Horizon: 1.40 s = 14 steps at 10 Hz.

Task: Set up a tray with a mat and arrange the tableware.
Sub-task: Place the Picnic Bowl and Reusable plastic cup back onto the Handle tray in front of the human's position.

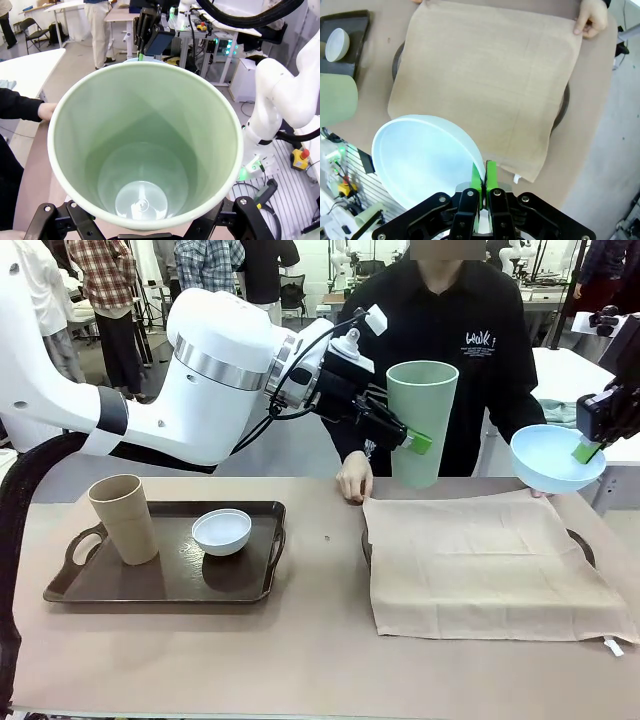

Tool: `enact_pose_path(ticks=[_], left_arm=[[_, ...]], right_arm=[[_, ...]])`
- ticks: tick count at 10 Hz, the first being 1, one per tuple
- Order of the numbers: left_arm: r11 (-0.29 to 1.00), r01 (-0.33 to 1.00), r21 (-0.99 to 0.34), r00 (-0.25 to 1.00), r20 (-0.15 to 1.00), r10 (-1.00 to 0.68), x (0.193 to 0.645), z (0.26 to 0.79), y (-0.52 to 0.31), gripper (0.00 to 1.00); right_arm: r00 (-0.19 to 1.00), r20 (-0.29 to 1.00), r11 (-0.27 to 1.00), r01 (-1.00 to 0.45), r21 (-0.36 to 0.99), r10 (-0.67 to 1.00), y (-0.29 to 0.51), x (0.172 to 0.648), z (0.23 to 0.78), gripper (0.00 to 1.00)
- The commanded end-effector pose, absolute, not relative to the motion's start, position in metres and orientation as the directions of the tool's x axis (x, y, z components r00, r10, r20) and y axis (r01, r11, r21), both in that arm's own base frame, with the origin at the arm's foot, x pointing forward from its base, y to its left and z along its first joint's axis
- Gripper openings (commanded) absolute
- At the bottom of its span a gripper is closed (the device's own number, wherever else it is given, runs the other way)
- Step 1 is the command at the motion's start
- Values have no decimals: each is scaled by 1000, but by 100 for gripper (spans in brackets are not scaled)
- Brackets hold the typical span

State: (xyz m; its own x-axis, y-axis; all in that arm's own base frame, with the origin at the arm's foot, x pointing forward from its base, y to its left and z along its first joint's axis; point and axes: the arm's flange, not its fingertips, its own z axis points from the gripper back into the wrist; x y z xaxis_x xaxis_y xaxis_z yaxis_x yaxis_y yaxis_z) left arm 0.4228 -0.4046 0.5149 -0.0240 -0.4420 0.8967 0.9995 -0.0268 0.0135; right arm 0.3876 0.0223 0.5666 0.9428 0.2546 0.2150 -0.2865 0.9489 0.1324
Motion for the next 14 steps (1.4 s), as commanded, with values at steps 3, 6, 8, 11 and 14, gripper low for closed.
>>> enact_pose_path(ticks=[3,6,8,11,14], left_arm=[[-39,999,20,-35,901,-433,424,519,-406,29],[-39,999,20,-35,901,-433,424,519,-406,29],[-39,999,20,-35,901,-433,424,519,-406,29],[-39,999,20,-35,901,-433,424,519,-406,29],[-7,1000,-6,2,922,-387,455,465,-395,86]], right_arm=[[941,217,949,-290,124,259,24,390,568,1],[941,217,949,-290,124,259,24,390,568,1],[941,217,949,-290,124,259,24,390,568,1],[941,217,949,-290,124,259,24,390,568,1],[955,166,951,-272,150,247,9,425,513,4]])
